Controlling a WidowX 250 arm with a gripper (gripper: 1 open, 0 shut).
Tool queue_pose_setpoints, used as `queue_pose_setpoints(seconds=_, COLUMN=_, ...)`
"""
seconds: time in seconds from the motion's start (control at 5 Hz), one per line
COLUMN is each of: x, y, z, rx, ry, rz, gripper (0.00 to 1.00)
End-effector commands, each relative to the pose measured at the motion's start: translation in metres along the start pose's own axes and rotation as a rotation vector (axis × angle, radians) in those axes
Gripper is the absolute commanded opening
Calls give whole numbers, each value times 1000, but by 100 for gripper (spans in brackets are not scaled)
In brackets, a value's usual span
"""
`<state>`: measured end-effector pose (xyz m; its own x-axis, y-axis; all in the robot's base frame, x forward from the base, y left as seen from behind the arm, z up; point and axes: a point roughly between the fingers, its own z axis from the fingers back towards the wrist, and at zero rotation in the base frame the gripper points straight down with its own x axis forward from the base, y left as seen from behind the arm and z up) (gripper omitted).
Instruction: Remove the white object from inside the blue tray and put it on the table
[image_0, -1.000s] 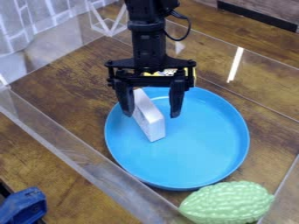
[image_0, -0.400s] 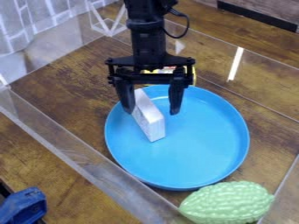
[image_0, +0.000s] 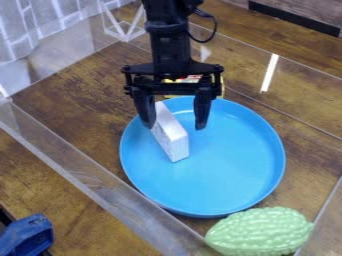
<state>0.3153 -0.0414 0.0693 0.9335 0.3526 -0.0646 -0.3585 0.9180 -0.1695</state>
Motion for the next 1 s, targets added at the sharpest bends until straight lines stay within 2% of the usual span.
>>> queue_pose_setpoints(seconds=0.0, x=14, y=2, z=15, rx=-28, ry=-64, rz=14, gripper=100)
queue_pose_setpoints(seconds=0.4, x=8, y=-2, z=14, rx=-25, ry=-57, rz=-2, gripper=100)
queue_pose_setpoints(seconds=0.8, x=12, y=0, z=-1, rx=-11, ry=-50, rz=6, gripper=100)
